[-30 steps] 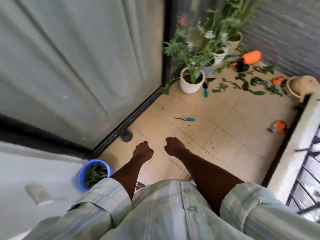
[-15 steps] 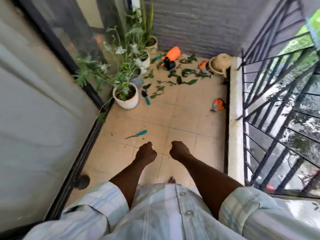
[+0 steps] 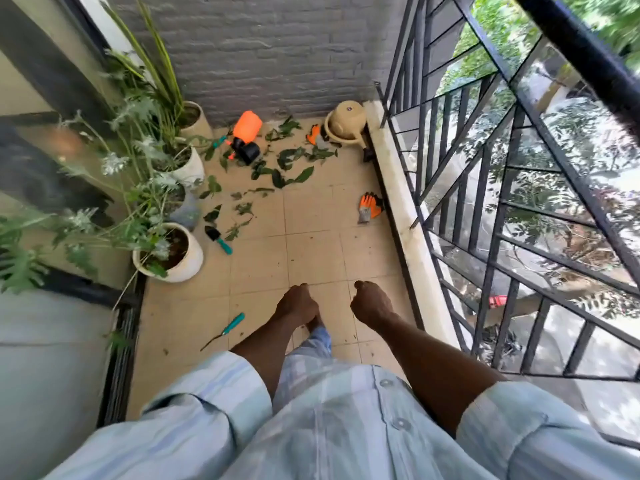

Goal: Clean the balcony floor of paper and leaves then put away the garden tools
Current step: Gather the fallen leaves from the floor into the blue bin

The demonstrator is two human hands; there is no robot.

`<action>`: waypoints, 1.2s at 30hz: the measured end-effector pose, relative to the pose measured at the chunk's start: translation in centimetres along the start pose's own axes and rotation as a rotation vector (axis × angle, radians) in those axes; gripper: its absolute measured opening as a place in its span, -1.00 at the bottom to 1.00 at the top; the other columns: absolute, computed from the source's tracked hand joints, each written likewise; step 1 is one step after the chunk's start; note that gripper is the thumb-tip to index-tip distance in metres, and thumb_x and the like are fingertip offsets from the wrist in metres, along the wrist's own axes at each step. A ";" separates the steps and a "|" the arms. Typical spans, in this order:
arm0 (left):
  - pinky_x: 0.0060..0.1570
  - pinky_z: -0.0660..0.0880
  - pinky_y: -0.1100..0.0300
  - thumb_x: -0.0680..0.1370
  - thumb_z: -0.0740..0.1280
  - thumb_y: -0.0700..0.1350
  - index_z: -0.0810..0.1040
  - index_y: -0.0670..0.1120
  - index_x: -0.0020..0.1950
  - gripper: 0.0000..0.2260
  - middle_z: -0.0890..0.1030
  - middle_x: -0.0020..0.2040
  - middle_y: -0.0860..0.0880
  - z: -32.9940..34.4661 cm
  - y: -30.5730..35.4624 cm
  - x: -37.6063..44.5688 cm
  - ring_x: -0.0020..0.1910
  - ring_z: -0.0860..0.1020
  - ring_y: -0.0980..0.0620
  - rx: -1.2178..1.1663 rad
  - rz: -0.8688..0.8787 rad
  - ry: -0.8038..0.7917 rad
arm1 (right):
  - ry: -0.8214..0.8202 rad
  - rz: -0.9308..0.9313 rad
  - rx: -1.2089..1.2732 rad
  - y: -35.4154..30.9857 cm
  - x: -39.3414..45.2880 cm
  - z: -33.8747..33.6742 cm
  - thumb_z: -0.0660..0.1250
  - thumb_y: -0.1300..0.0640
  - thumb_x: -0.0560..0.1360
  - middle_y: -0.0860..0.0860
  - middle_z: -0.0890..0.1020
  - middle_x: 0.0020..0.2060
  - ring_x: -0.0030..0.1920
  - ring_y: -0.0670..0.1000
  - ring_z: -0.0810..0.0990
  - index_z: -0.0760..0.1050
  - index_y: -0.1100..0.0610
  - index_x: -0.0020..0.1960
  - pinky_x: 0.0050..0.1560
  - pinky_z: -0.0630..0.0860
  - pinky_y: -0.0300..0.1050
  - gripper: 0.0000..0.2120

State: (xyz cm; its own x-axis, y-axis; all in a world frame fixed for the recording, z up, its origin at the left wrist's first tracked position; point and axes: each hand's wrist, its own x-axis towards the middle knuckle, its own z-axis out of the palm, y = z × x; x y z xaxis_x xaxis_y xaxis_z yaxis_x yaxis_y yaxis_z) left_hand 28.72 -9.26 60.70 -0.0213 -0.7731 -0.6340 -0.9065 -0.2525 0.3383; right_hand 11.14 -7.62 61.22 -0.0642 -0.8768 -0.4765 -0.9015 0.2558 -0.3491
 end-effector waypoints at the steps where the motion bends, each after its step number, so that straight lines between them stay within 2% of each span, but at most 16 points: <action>1: 0.22 0.45 0.06 0.53 0.24 -0.13 0.36 -0.13 0.44 -0.55 0.42 0.40 -0.16 -1.1 0.8 1.9 0.34 0.44 -0.15 0.005 0.013 -0.022 | 0.004 0.001 -0.003 -0.2 1.8 -0.8 0.19 0.27 0.44 0.16 0.60 0.16 0.17 0.20 0.56 0.51 0.21 0.21 0.09 0.53 -0.04 -0.65; 4: 0.28 0.42 0.06 0.55 0.19 -0.15 0.29 -0.13 0.49 -0.51 0.35 0.46 -0.15 -5.1 2.7 7.3 0.39 0.38 -0.15 0.039 0.036 -0.062 | 0.014 0.023 0.001 -1.0 7.0 -3.8 0.20 0.28 0.41 0.19 0.61 0.13 0.14 0.23 0.57 0.54 0.24 0.14 0.10 0.54 -0.02 -0.68; 6: 0.29 0.41 0.06 0.57 0.17 -0.15 0.23 -0.14 0.53 -0.50 0.32 0.48 -0.15 -8.1 3.8 10.5 0.41 0.36 -0.15 0.018 0.028 -0.066 | 0.021 0.045 0.016 -2.2 10.5 -6.0 0.19 0.29 0.38 0.22 0.63 0.01 0.04 0.26 0.59 0.50 0.21 -0.10 -0.05 0.51 -0.07 -0.84; 8: 0.27 0.42 0.06 0.57 0.16 -0.15 0.24 -0.15 0.52 -0.50 0.33 0.48 -0.16 -10.6 4.7 13.6 0.39 0.38 -0.16 -0.013 0.017 -0.049 | 0.022 0.067 0.024 -4.0 13.9 -7.6 0.19 0.27 0.38 0.23 0.63 -0.03 -0.02 0.26 0.60 0.44 0.16 -0.18 -0.14 0.46 -0.07 -0.92; 12: 0.21 0.44 0.06 0.53 0.19 -0.12 0.33 -0.13 0.46 -0.52 0.40 0.42 -0.14 -13.4 5.4 17.4 0.35 0.42 -0.16 0.000 -0.021 -0.008 | 0.011 0.039 0.057 -8.5 18.9 -9.1 0.22 0.23 0.43 0.19 0.62 0.12 0.10 0.23 0.59 0.54 0.20 0.13 0.08 0.56 -0.02 -0.70; 14: 0.21 0.46 0.05 0.51 0.20 -0.11 0.37 -0.12 0.42 -0.55 0.44 0.38 -0.14 -14.3 5.3 19.2 0.32 0.44 -0.15 0.029 -0.042 -0.009 | -0.029 0.015 0.058 -10.2 21.4 -9.8 0.23 0.22 0.45 0.19 0.60 0.15 0.14 0.23 0.58 0.53 0.21 0.19 0.12 0.55 0.02 -0.67; 18: 0.16 0.48 0.03 0.50 0.21 -0.11 0.43 -0.12 0.32 -0.62 0.47 0.31 -0.15 -17.3 5.2 23.5 0.26 0.47 -0.16 0.081 -0.071 -0.018 | -0.038 0.039 0.040 -11.3 27.9 -11.7 0.22 0.18 0.37 0.14 0.63 0.11 0.12 0.21 0.59 0.55 0.13 0.12 0.11 0.56 0.03 -0.66; 23: 0.19 0.46 0.05 0.53 0.22 -0.09 0.41 -0.12 0.35 -0.61 0.46 0.33 -0.14 -22.1 6.6 30.7 0.28 0.47 -0.15 0.021 -0.155 -0.001 | -0.051 -0.005 0.028 -12.4 36.5 -15.1 0.23 0.29 0.37 0.24 0.62 -0.06 -0.01 0.24 0.60 0.53 0.25 -0.05 -0.10 0.51 -0.03 -0.81; 27: 0.19 0.47 0.02 0.55 0.21 -0.07 0.40 -0.14 0.35 -0.62 0.45 0.33 -0.16 -25.7 9.5 36.6 0.27 0.46 -0.16 0.004 -0.193 -0.009 | -0.089 -0.093 0.011 -13.5 44.6 -19.8 0.27 0.29 0.41 0.21 0.62 0.06 0.05 0.23 0.61 0.56 0.27 0.11 0.01 0.57 0.01 -0.72; 31: 0.22 0.45 -0.01 0.58 0.21 -0.06 0.39 -0.16 0.36 -0.62 0.43 0.35 -0.19 -30.7 14.0 42.9 0.30 0.44 -0.20 -0.125 -0.303 0.033 | -0.053 -0.068 0.060 -15.4 52.9 -25.3 0.25 0.29 0.36 0.22 0.63 0.04 0.04 0.27 0.61 0.58 0.24 0.05 0.01 0.57 0.00 -0.72; 36: 0.26 0.42 0.03 0.55 0.21 -0.09 0.37 -0.15 0.42 -0.57 0.42 0.40 -0.17 -34.4 18.8 49.0 0.35 0.42 -0.18 -0.216 -0.261 0.046 | -0.139 -0.102 0.035 -16.9 59.8 -28.4 0.26 0.28 0.40 0.23 0.62 0.11 0.11 0.29 0.58 0.58 0.26 0.12 0.08 0.56 0.04 -0.69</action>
State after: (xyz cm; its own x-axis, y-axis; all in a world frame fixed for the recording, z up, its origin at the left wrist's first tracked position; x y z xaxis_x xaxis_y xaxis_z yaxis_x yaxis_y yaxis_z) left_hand 25.13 -71.94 59.93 0.2233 -0.6903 -0.6882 -0.7685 -0.5590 0.3113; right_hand 10.40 -75.97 61.57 0.0888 -0.8350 -0.5430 -0.8846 0.1845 -0.4283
